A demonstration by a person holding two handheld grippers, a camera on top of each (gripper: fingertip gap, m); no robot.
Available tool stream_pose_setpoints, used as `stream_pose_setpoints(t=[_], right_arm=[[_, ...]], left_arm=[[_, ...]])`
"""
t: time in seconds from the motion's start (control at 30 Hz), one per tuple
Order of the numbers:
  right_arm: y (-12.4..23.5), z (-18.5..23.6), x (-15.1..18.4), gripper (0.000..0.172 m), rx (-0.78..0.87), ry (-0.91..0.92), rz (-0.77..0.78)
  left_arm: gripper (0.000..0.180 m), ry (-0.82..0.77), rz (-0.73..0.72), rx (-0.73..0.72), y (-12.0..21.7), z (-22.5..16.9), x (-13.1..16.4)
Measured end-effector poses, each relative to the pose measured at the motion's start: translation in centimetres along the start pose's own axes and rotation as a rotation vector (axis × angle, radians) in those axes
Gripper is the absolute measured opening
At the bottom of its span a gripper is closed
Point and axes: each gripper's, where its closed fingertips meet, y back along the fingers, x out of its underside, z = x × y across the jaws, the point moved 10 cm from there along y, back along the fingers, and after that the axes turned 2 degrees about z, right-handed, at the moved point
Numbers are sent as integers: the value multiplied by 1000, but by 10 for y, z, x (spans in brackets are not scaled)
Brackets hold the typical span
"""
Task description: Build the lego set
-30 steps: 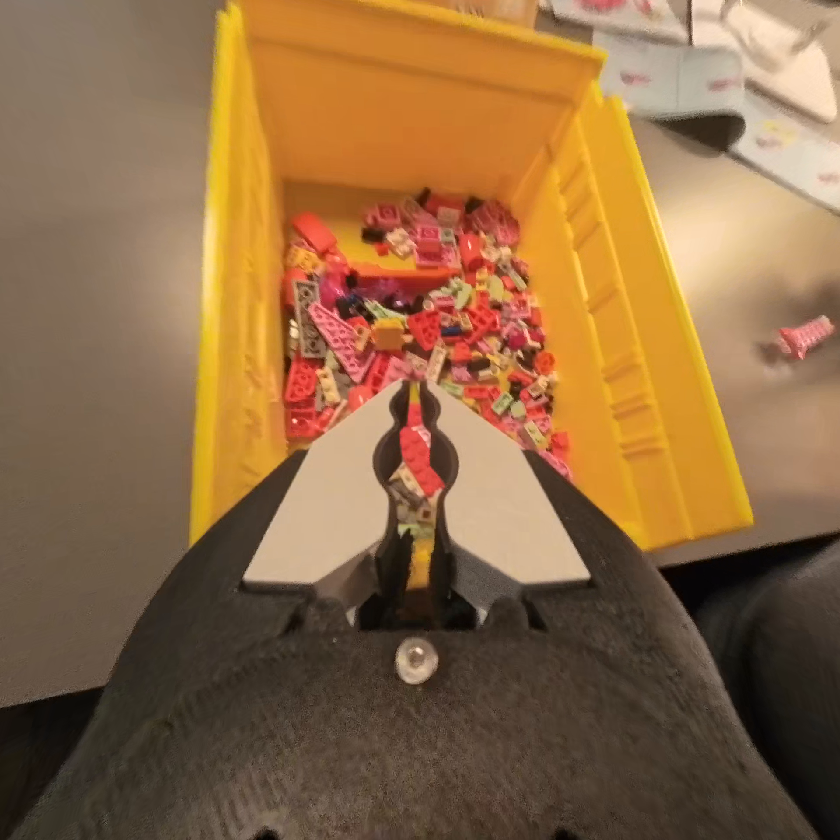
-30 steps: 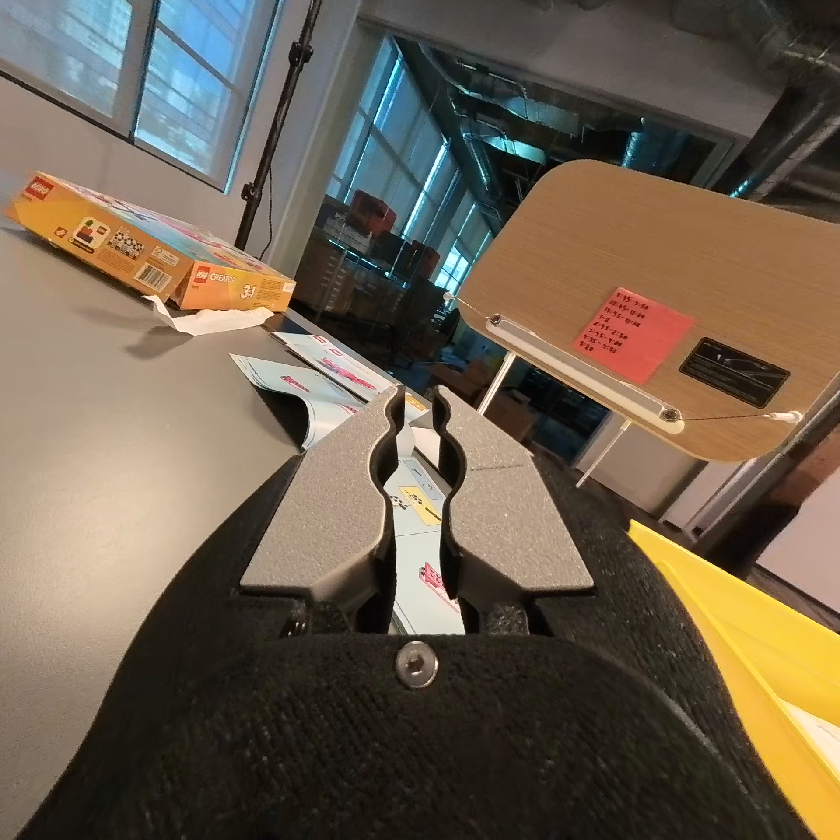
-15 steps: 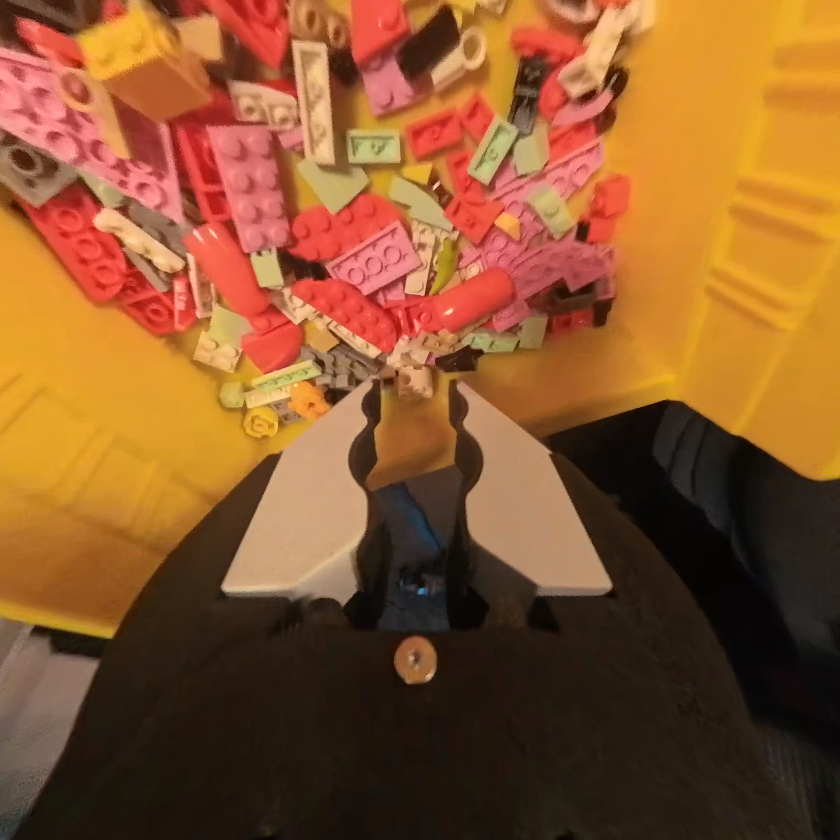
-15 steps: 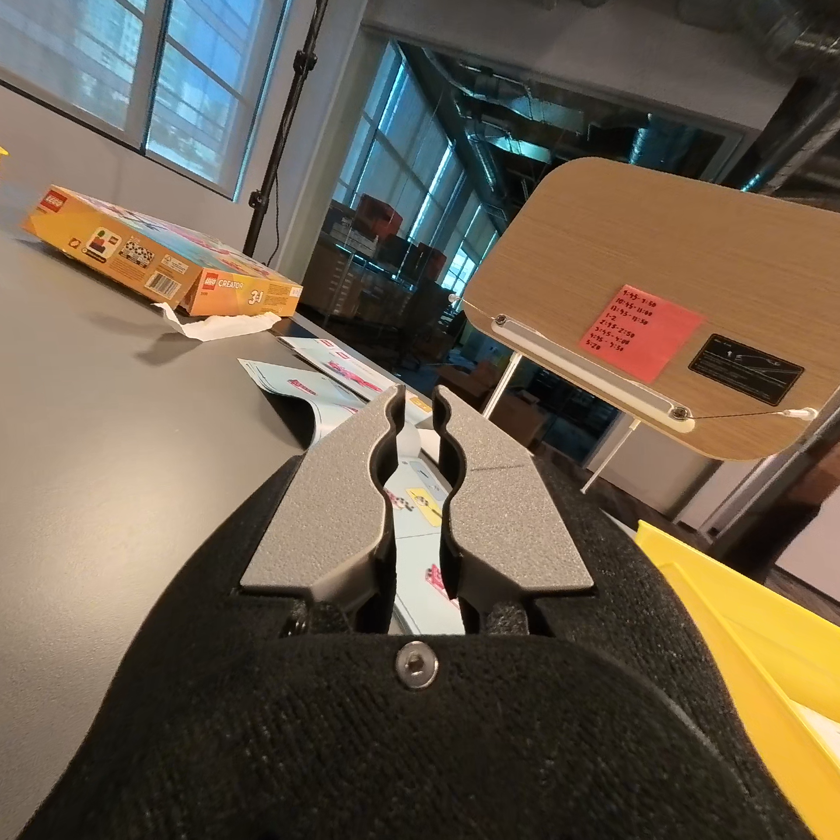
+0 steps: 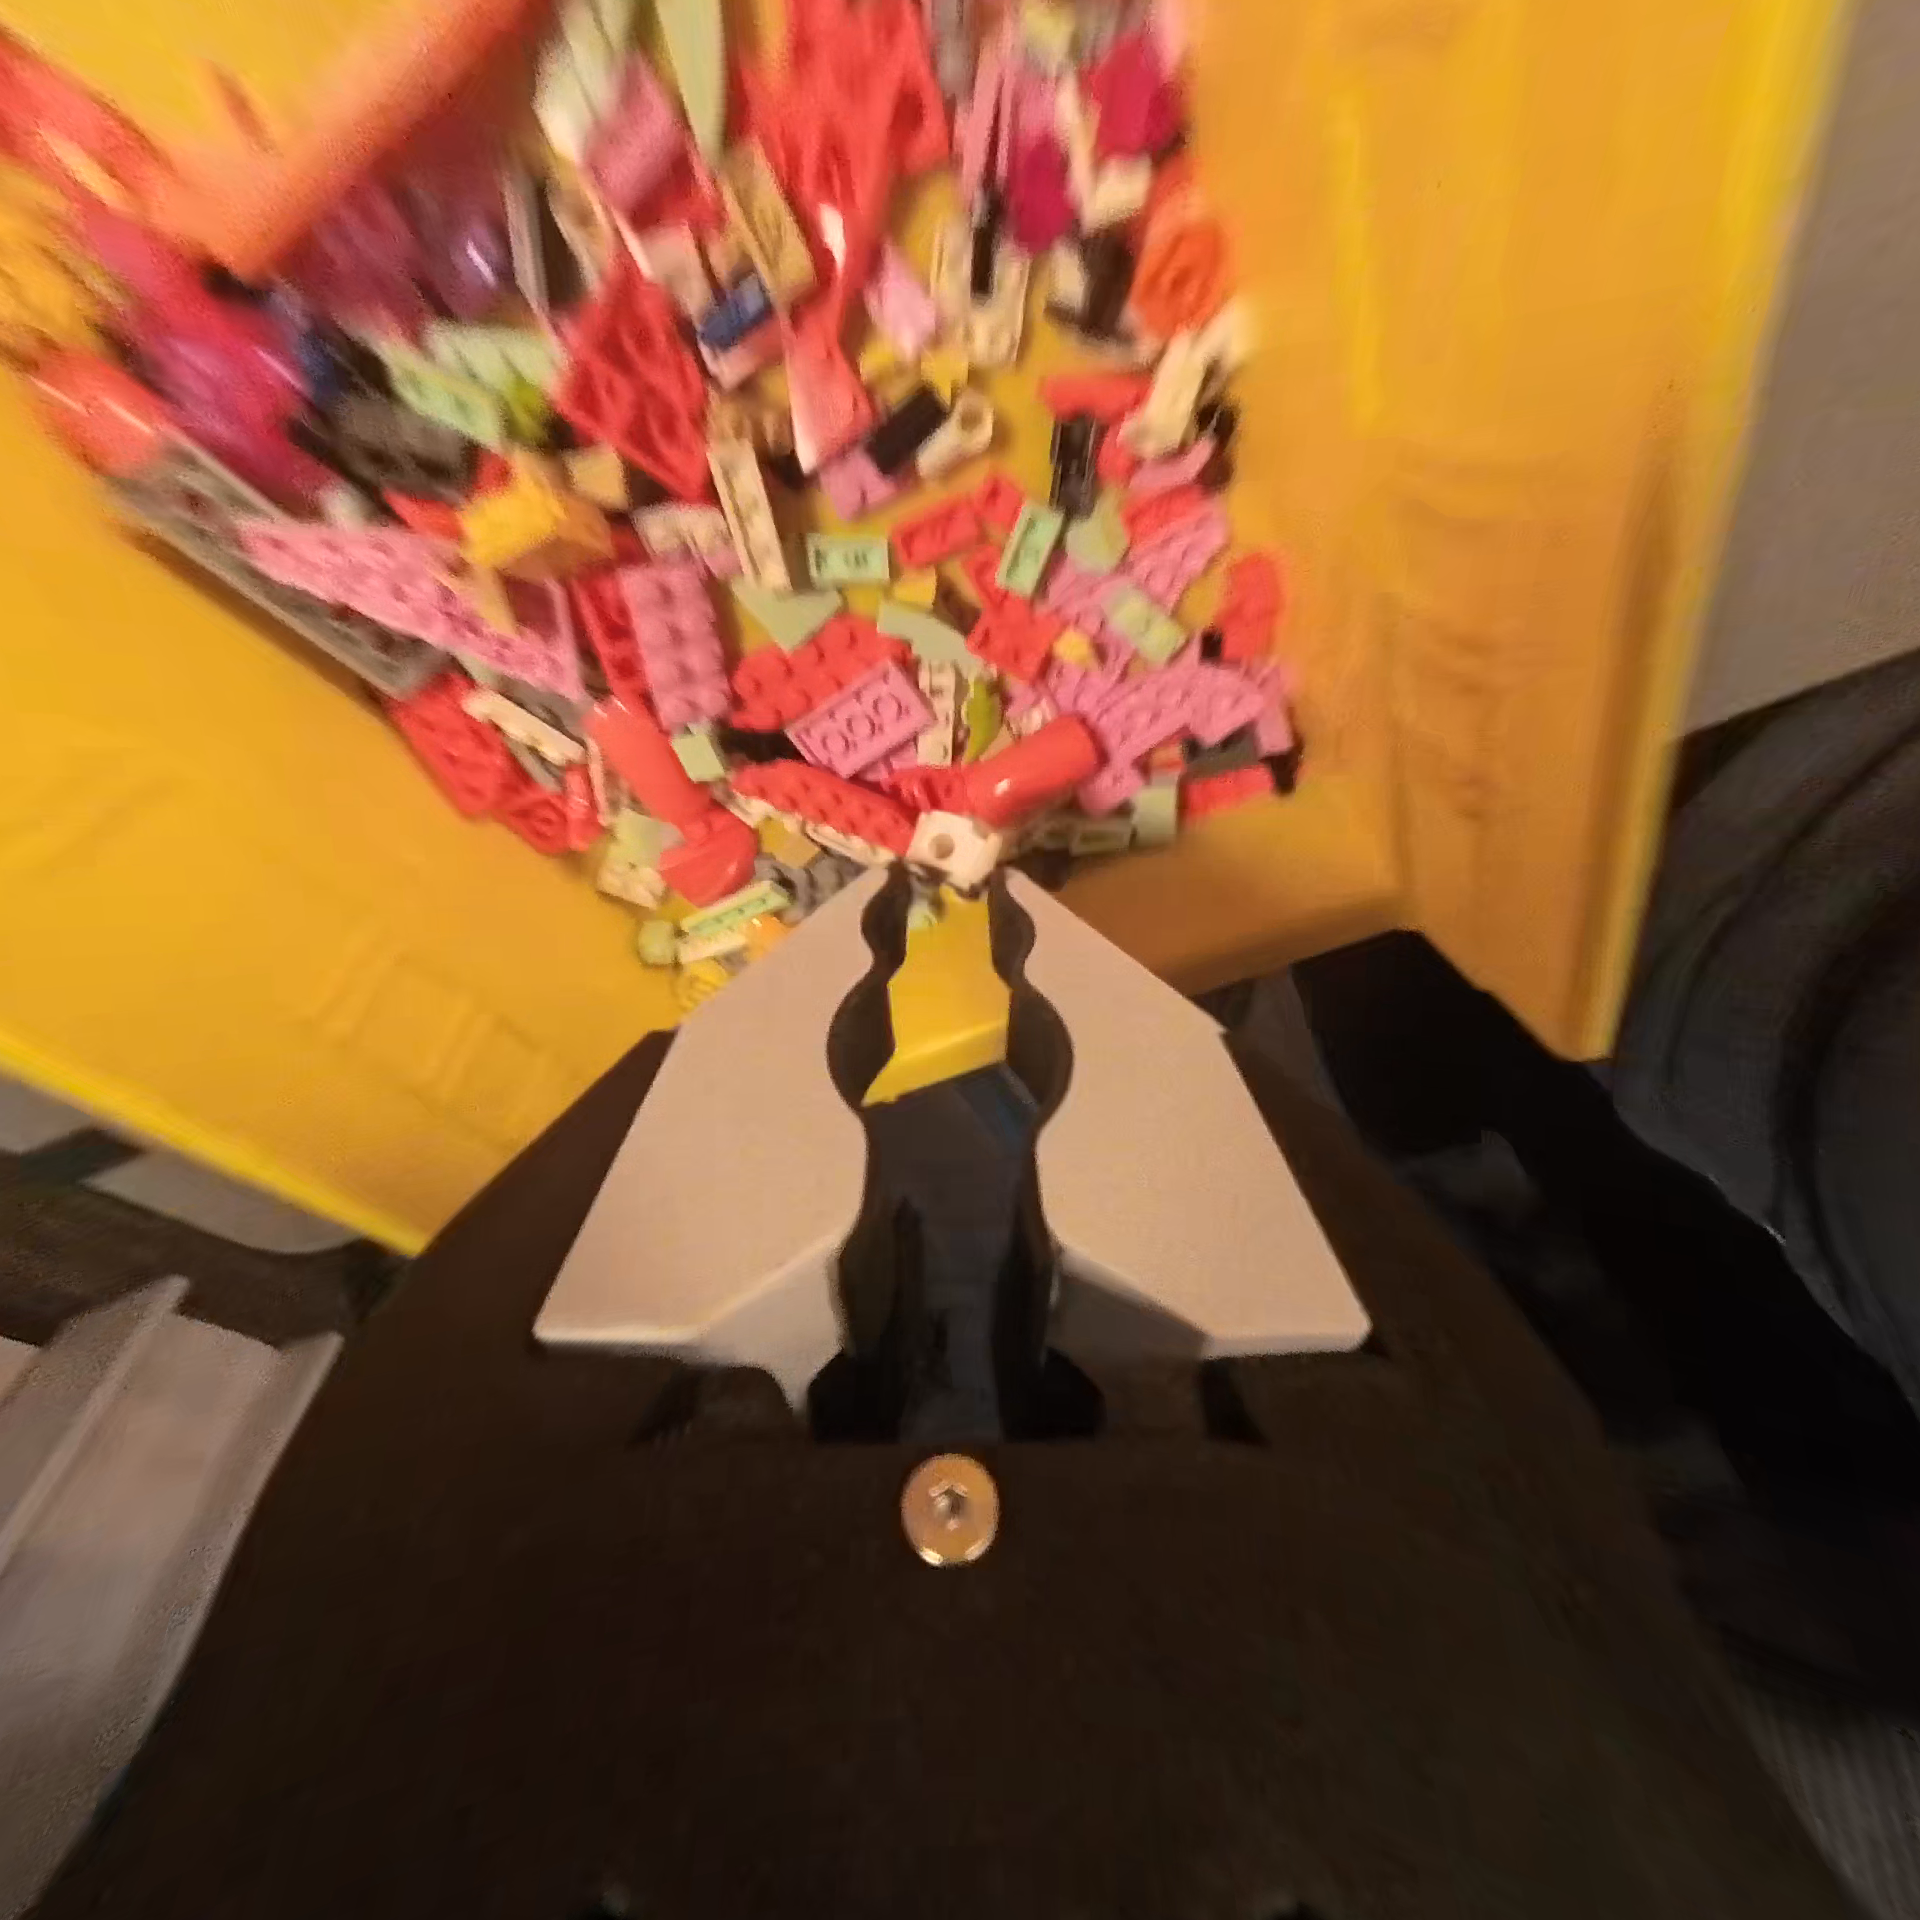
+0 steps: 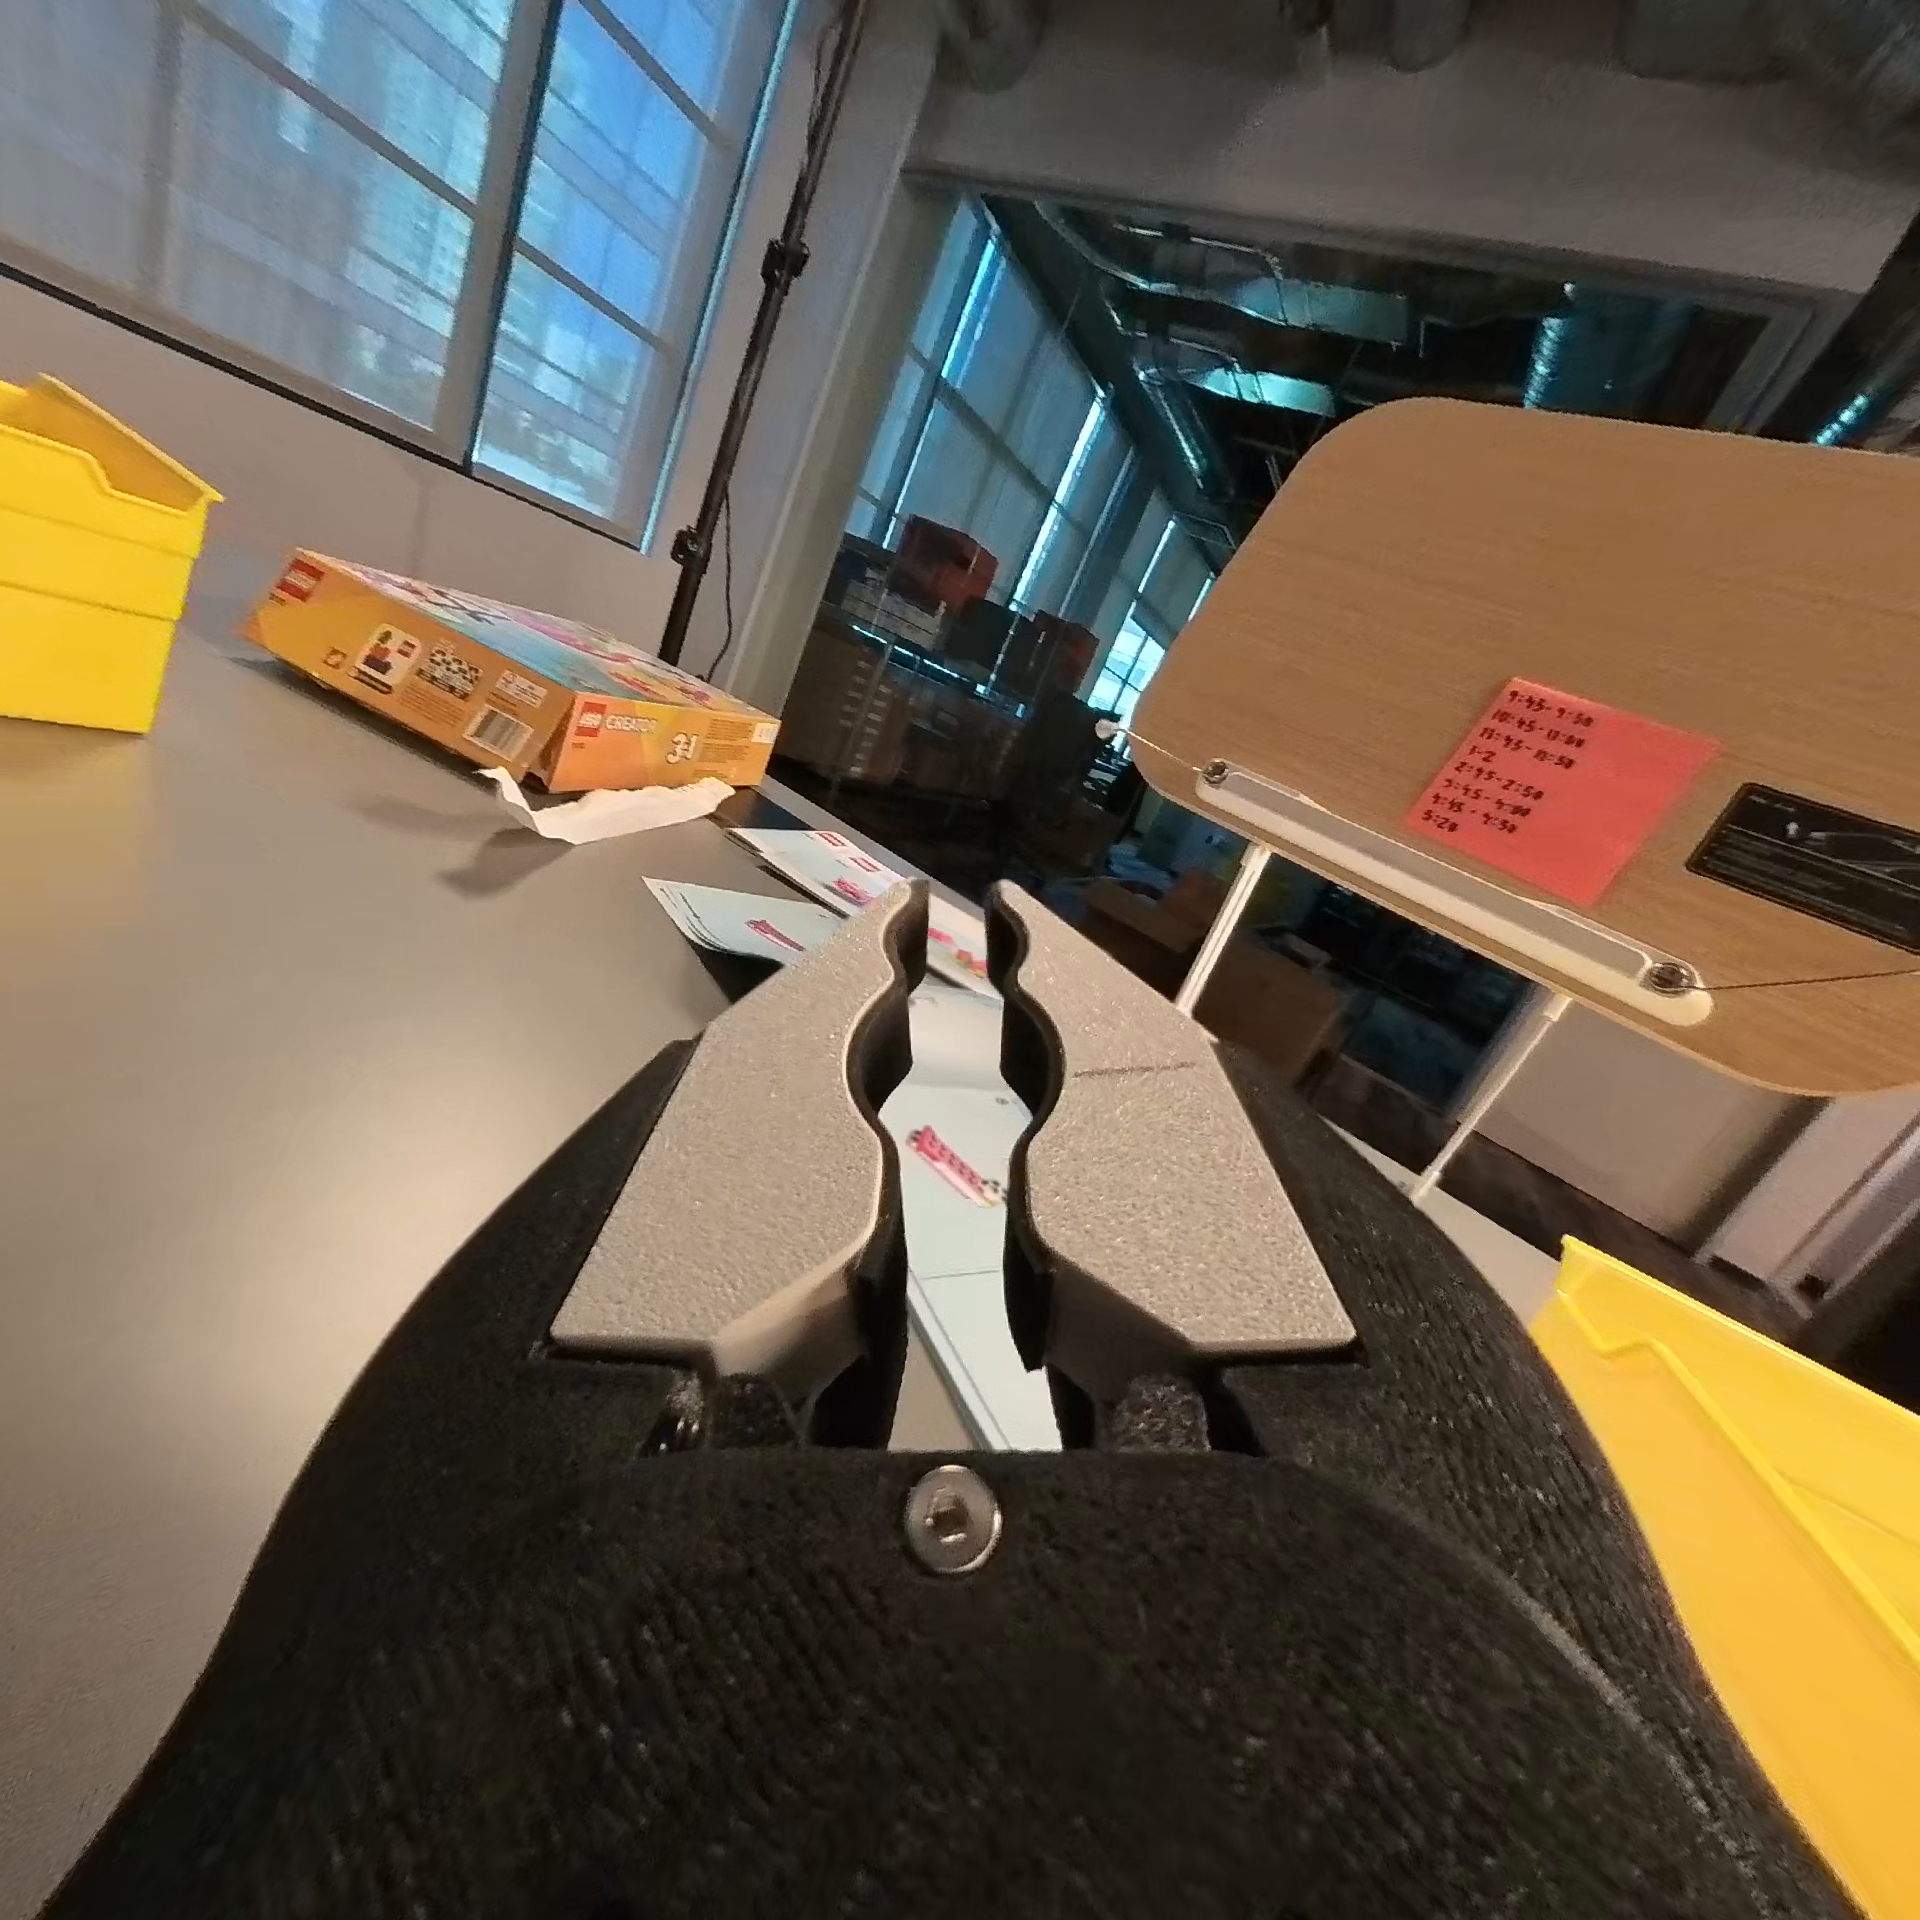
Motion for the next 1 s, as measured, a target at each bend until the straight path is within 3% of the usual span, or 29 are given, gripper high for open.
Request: stream_pose_setpoints(t=[0.17,0.27,0.4,0.5,0.63,0.77,1.0], right_arm=[[0,4,-3,8,-39,-7,-28],[1,2,-4,8,-30,-22,-42],[4,-6,-2,8,49,-38,-22],[3,-14,5,6,196,43,107],[3,-15,5,5,239,67,126],[3,-19,6,5,255,31,112],[-4,-29,12,5,263,-42,104]], left_arm=[[15,-131,-278,-103,65,-45,-42],[15,-315,-262,-97,75,-88,-80],[15,-524,-179,-58,63,-148,-143],[14,-621,-156,-38,46,-195,-193],[15,-770,-70,-41,17,-257,-237],[15,-821,-37,-100,-1,-284,-265],[15,-826,-4,-132,-11,-299,-274]])
